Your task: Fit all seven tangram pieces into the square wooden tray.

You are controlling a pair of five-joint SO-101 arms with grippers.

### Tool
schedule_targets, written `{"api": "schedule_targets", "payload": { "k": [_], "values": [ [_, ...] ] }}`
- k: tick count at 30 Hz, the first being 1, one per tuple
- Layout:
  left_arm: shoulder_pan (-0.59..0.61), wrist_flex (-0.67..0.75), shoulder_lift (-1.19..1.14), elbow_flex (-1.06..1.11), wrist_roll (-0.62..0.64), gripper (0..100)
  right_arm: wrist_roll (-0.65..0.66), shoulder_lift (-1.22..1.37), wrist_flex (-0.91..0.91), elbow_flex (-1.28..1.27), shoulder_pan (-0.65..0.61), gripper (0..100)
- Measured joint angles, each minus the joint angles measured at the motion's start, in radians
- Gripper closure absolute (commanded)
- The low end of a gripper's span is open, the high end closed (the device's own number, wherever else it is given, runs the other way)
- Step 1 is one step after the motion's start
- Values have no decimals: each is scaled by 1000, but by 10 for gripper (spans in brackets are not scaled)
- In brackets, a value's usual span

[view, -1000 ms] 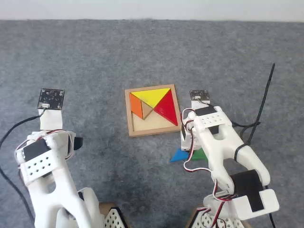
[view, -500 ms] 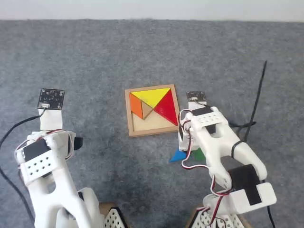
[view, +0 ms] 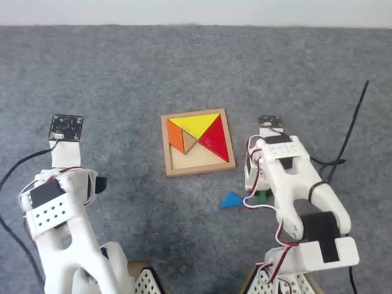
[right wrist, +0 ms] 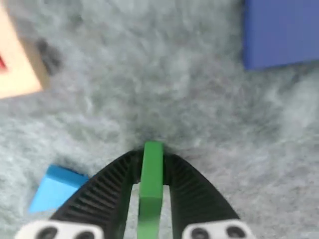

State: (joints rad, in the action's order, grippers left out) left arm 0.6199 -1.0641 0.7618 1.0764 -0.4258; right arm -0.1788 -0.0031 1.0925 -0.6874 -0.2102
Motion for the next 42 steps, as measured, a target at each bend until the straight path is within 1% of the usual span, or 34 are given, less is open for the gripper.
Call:
{"api": "schedule_targets", "payload": {
  "k": [3,6,10,13,17,20,24,27,30,33,38,42],
  "values": [
    [0,0,0,0,0,717,5,3,21,69,-6,991],
    [0,0,0,0,0,717,8,15,61,190,-29,991],
    [0,0,0,0,0,717,18,21,114,400,-117,991],
    [0,0,0,0,0,717,110,29,104,512,-207,991],
    [2,0,0,0,0,717,293,129,11,574,-288,991],
    [66,15,0,0,-29,717,376,249,0,643,-344,991],
    [199,64,0,-25,-75,716,431,399,23,752,-413,991],
    [258,68,-11,-71,-110,716,445,442,37,801,-434,991],
    [293,68,-95,-150,-117,715,483,457,58,810,-451,991],
    [330,68,-238,-259,-121,716,511,471,69,810,-448,991],
    [341,68,-488,-414,-121,716,519,476,69,810,-451,991],
    [341,66,-545,-460,-121,716,512,476,69,810,-448,991]
  ]
}}
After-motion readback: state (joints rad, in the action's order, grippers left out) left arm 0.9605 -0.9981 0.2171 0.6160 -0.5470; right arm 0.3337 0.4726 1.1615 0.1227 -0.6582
